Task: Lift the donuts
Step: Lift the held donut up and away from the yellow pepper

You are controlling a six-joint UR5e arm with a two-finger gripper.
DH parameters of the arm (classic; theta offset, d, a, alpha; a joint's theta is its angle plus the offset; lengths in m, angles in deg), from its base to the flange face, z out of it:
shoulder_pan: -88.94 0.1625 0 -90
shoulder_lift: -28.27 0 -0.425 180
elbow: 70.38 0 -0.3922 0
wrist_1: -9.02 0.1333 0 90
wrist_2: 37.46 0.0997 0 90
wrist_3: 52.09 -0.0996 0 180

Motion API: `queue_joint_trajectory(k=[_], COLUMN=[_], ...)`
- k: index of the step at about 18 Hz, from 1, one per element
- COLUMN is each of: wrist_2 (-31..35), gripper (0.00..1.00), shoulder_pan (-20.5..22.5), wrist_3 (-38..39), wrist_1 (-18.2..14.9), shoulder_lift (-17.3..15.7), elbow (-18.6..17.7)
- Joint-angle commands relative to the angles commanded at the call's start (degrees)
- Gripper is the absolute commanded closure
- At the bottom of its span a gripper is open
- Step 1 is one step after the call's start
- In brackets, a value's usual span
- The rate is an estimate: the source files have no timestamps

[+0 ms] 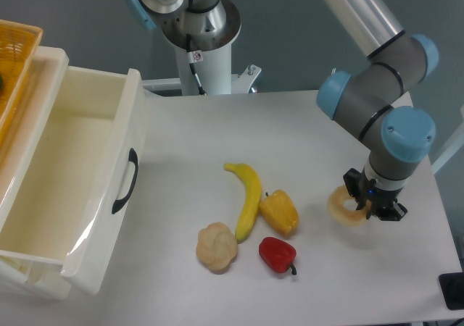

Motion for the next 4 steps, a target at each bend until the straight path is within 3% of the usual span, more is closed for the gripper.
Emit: queue_joint_trajectory(k=[4], wrist_2=[-0.4], gripper=[0.66], shoulder_pan=[0.1], wrist_3=[-0.1], wrist_1=[-1.8], shoulder_lift=[-0.3], elbow=[1.2])
